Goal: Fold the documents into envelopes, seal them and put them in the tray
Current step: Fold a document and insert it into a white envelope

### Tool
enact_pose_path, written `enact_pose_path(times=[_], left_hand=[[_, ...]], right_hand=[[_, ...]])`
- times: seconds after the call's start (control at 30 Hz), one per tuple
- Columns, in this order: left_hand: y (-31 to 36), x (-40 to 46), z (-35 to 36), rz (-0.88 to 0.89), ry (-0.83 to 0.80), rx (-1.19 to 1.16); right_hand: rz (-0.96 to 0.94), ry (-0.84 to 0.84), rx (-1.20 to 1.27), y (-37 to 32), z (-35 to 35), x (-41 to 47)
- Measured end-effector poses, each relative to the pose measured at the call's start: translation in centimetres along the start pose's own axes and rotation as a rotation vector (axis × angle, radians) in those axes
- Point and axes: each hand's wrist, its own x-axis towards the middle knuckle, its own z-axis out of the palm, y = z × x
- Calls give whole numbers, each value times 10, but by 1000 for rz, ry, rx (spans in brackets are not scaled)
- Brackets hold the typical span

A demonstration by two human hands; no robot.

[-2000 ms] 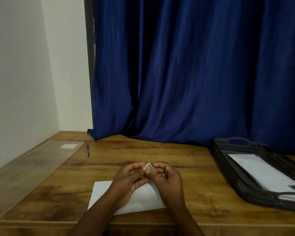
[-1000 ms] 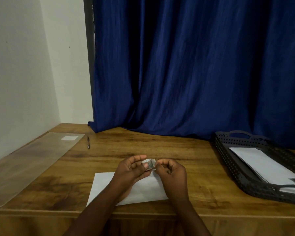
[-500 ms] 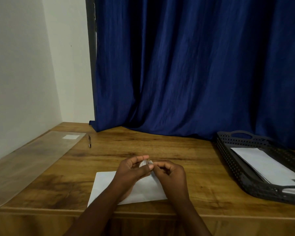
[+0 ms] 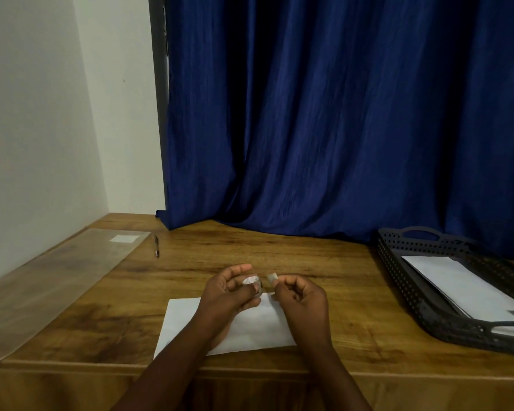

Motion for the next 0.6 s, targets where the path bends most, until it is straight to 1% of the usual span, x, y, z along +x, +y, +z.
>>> enact_pose_path(times=[0.17, 0.27, 0.4, 0.5, 0.6], left_hand=[[0, 1, 1, 31, 26, -5], [4, -1, 3, 115, 70, 38], [20, -6, -11, 235, 167, 158], [39, -9, -43, 313, 257, 378], [51, -10, -89, 334, 390, 652]], right_hand=[[29, 64, 81, -1, -1, 1], [39, 68, 76, -2, -1, 1], [64, 64, 70, -1, 0, 0], [58, 60, 59, -3, -1, 0], [42, 51, 44, -3, 0, -1]])
